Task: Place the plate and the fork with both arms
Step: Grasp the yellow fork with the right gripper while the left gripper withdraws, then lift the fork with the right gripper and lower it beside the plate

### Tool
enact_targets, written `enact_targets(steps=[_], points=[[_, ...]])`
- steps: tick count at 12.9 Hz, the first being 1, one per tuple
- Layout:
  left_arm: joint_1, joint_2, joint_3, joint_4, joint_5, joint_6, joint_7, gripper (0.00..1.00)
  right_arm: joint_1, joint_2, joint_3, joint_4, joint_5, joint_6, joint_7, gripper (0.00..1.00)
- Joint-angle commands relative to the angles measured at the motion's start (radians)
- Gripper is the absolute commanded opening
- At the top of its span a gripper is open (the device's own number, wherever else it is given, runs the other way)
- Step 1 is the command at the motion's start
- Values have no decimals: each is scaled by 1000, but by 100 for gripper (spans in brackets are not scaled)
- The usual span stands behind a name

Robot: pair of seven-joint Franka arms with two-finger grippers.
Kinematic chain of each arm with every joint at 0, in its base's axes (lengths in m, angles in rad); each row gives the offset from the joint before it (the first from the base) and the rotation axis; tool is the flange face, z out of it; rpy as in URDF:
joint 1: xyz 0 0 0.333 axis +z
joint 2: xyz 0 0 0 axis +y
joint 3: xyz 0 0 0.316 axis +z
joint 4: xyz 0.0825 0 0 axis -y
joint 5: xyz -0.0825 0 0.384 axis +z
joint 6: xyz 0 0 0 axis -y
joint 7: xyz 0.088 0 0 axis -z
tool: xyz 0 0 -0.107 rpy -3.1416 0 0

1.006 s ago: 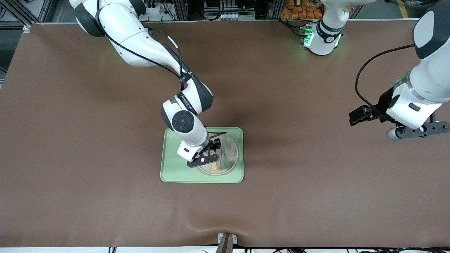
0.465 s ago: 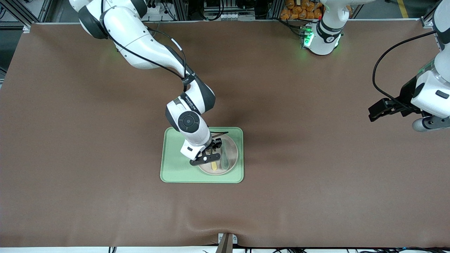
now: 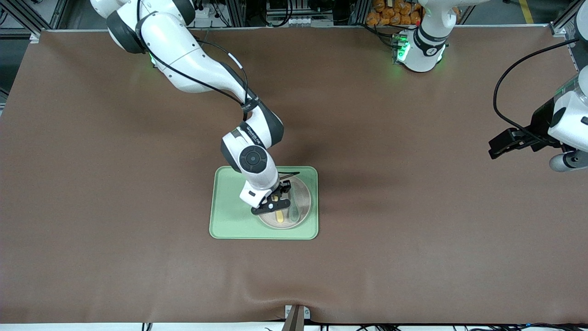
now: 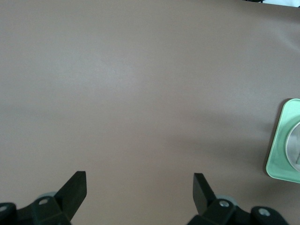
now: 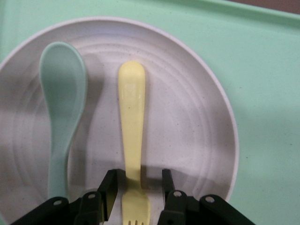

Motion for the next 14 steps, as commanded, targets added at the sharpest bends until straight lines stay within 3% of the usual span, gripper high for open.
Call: enact_targets(steps=[1, 3, 6, 10, 14], points=[[14, -30, -13, -17, 5, -6, 14, 100, 12, 9, -6, 13, -32, 8, 31, 25], [14, -36, -11, -17, 5, -6, 16, 100, 9, 6, -6, 23, -34, -1, 30, 0], [20, -54, -8, -17, -1, -12, 31, 100, -2, -4, -4, 39, -27, -18, 31, 0], [20, -103, 4, -35, -26, -29, 47, 100, -31, -26, 0, 86, 21, -139, 59, 0], [-26, -183, 102, -121, -86, -28, 91, 100, -111, -89, 6, 54, 72, -168, 59, 0]])
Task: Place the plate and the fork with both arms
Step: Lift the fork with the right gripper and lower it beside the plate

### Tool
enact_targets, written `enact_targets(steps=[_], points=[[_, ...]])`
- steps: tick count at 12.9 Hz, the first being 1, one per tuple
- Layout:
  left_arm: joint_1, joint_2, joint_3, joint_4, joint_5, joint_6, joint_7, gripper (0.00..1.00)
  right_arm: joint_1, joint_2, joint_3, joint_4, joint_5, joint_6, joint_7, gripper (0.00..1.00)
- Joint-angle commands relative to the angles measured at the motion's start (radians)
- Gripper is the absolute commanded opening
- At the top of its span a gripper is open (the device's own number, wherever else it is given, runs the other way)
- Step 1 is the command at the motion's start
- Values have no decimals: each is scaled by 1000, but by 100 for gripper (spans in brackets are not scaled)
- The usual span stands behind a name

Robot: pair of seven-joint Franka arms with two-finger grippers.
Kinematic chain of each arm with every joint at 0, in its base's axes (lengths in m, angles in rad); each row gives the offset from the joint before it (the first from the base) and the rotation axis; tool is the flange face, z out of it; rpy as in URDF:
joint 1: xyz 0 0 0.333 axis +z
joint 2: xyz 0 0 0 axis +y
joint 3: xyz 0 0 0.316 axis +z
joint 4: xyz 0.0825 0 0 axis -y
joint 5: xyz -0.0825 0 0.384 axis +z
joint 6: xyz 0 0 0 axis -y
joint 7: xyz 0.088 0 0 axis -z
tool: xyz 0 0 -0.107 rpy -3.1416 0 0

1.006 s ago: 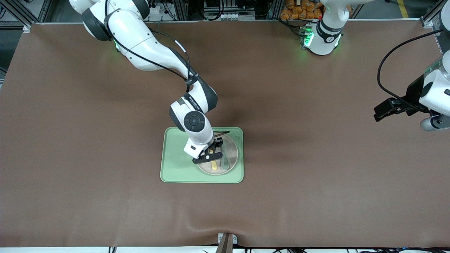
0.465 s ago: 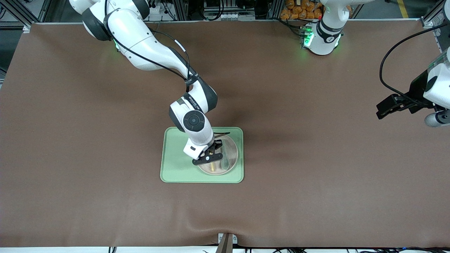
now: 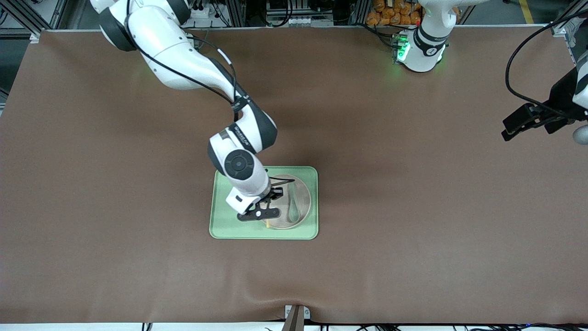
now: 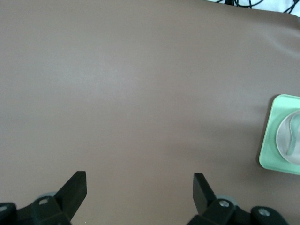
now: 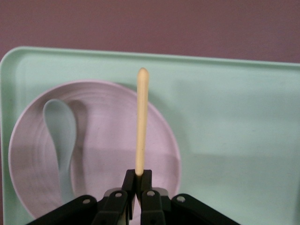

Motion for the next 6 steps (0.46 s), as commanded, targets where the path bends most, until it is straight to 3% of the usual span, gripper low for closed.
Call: enact_targets(steps=[1, 2, 4, 6], points=[[-46, -72, 71, -75, -29, 1, 36, 100, -60, -51, 19, -68, 28, -10, -5, 0], [-50, -73, 71, -76, -28, -1, 36, 100, -84, -74, 21, -124, 35, 8, -62, 0], [-45, -70, 71, -73, -26, -2, 42, 100, -138, -151, 36, -312, 119, 179, -174, 0], [-42, -70, 71, -73, -28, -2, 51, 100, -172, -194, 39, -410, 164, 244, -251, 0]])
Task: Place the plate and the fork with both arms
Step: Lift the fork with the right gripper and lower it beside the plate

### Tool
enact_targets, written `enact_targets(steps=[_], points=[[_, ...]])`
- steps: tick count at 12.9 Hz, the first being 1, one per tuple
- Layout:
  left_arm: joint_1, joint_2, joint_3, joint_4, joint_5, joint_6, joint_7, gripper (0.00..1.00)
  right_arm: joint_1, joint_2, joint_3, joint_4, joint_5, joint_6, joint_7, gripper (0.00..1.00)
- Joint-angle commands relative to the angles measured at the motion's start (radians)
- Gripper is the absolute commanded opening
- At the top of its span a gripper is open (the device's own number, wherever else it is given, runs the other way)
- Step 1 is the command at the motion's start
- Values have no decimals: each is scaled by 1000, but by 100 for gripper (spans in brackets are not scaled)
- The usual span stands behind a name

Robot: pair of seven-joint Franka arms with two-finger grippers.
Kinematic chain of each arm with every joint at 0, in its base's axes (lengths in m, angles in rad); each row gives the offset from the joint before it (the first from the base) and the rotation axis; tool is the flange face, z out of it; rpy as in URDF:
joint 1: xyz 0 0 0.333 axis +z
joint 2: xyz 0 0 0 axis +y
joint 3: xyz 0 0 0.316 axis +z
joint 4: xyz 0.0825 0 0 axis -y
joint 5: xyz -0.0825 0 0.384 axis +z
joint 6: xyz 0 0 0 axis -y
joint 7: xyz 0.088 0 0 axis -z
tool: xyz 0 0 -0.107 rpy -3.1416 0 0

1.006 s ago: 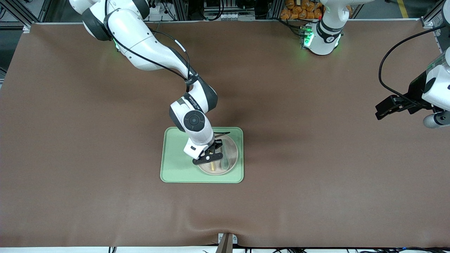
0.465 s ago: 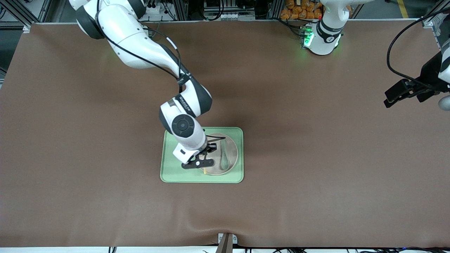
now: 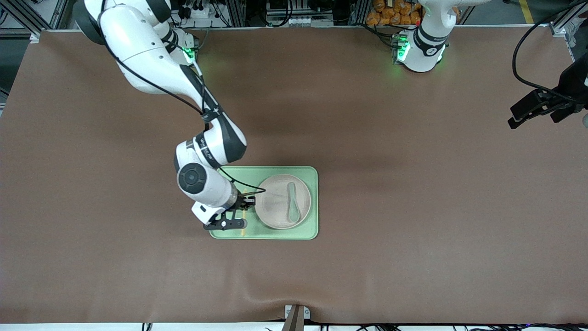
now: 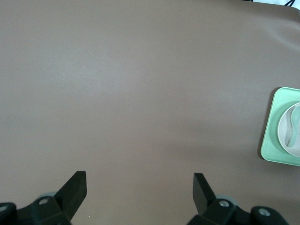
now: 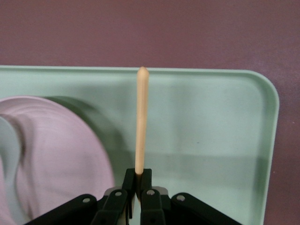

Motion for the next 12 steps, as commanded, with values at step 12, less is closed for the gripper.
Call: enact_targets(steps=[12], points=[[-2, -21, 11, -13, -12, -33, 26, 100, -73, -127, 54, -305, 218, 229, -132, 0]])
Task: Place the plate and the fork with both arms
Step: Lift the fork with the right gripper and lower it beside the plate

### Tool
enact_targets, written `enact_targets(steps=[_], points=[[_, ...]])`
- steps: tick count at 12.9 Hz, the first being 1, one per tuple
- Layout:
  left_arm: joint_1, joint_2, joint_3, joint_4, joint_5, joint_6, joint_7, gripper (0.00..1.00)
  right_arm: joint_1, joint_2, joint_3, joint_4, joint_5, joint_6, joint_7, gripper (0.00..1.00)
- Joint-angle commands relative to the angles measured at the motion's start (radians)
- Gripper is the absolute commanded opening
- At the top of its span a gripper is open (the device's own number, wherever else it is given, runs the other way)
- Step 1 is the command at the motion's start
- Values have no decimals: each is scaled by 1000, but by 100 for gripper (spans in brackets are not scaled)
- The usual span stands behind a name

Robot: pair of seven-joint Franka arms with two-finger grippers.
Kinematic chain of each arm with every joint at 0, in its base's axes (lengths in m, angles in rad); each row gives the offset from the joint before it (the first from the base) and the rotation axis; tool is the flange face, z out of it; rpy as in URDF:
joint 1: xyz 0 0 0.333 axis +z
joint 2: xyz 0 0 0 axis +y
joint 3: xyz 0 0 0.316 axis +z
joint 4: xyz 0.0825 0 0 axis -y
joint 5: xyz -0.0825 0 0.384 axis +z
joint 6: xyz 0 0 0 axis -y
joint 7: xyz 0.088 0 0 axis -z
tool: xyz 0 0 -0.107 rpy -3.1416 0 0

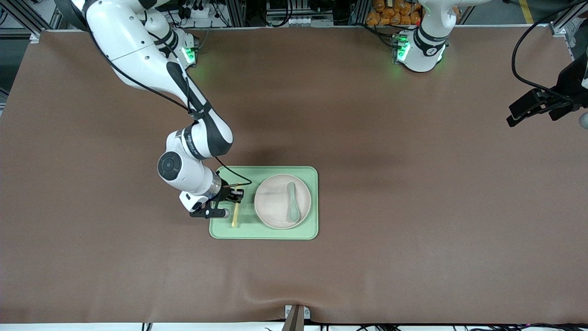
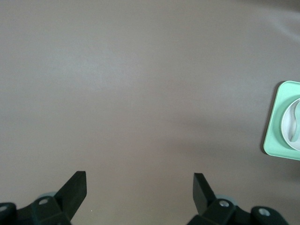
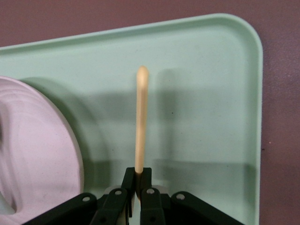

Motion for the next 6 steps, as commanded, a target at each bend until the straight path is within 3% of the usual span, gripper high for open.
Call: enact_targets(steps=[1, 4, 5, 6], points=[[-1, -19, 7, -9, -12, -11, 22, 100, -22, -34, 25, -45, 58, 26, -42, 0], [1, -16, 7, -14, -12, -12, 20, 100, -8, -34, 26, -45, 63, 27, -43, 0], [1, -16, 7, -12, -12, -11, 20, 100, -8, -34, 25, -45, 63, 27, -45, 8], [-1, -17, 7, -12, -12, -12, 20, 100, -7, -32, 25, -43, 63, 27, -45, 24]])
